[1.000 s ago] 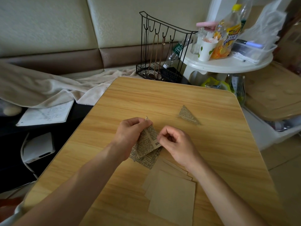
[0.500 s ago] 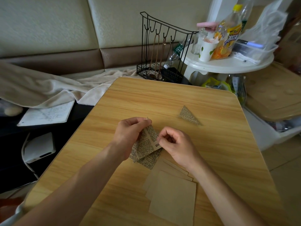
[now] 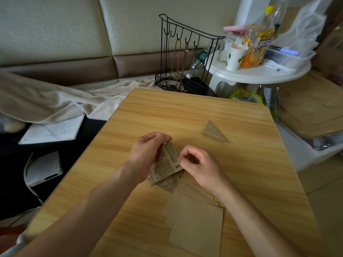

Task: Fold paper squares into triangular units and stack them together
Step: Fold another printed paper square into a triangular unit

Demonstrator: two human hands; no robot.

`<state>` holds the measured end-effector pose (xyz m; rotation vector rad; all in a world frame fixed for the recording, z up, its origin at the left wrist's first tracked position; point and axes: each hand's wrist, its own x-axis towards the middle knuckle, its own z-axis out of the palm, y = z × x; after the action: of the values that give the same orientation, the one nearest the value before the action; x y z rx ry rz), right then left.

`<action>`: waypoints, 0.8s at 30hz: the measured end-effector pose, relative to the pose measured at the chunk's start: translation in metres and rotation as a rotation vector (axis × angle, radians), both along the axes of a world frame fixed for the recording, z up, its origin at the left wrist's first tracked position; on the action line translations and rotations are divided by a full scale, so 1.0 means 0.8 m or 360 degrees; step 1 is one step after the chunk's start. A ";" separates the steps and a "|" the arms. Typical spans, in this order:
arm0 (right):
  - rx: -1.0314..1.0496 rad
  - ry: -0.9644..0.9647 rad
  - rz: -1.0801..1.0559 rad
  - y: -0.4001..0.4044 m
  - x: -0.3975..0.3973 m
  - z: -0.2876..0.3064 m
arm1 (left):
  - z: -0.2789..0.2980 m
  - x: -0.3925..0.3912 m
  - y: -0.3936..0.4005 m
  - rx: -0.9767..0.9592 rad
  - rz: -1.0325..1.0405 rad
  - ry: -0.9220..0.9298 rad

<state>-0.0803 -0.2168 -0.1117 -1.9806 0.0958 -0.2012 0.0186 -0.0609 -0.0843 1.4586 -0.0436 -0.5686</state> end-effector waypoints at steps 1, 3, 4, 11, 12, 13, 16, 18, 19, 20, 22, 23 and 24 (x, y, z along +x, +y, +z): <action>0.0000 0.0005 0.0008 0.000 0.000 0.000 | 0.001 0.000 0.000 0.0012 0.0007 -0.0009; -0.0010 0.0011 0.0027 0.000 0.000 -0.001 | 0.002 -0.001 -0.001 0.0030 0.0023 -0.0014; -0.0013 0.0013 0.0036 -0.001 0.001 -0.001 | 0.003 -0.002 -0.001 0.0037 0.0027 -0.0013; 0.0007 0.0065 0.0105 -0.005 0.000 -0.002 | 0.007 -0.005 -0.001 0.0007 0.0098 0.0039; -0.0001 0.0078 0.0103 -0.005 0.000 -0.002 | 0.008 -0.005 -0.001 0.0005 0.0121 0.0045; -0.0006 0.0093 0.0098 -0.004 0.000 -0.002 | 0.008 -0.005 -0.001 0.0005 0.0142 0.0047; -0.0002 0.0118 0.0088 -0.005 0.001 -0.002 | 0.008 -0.004 -0.001 -0.0010 0.0151 0.0062; -0.0009 0.0126 0.0087 -0.005 0.000 -0.001 | 0.007 -0.003 0.000 -0.0009 0.0102 0.0067; -0.0015 0.0131 0.0084 -0.005 0.000 -0.001 | 0.007 -0.002 0.001 0.0021 0.0076 0.0041; -0.0016 0.0133 0.0074 -0.005 0.000 0.000 | 0.005 -0.002 0.001 0.0065 0.0055 -0.0002; 0.0026 0.0127 0.0022 -0.002 0.000 0.003 | 0.002 -0.004 0.000 0.0124 0.0005 -0.0082; 0.0081 0.0117 -0.0016 -0.001 0.001 0.004 | 0.001 -0.006 0.000 0.0133 -0.0032 -0.0106; 0.0154 0.0104 -0.0058 0.000 0.001 0.005 | 0.000 -0.009 -0.001 0.0139 -0.0075 -0.0126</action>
<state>-0.0794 -0.2168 -0.1078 -1.8901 0.1811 -0.1527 0.0114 -0.0621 -0.0840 1.5680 -0.1167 -0.5567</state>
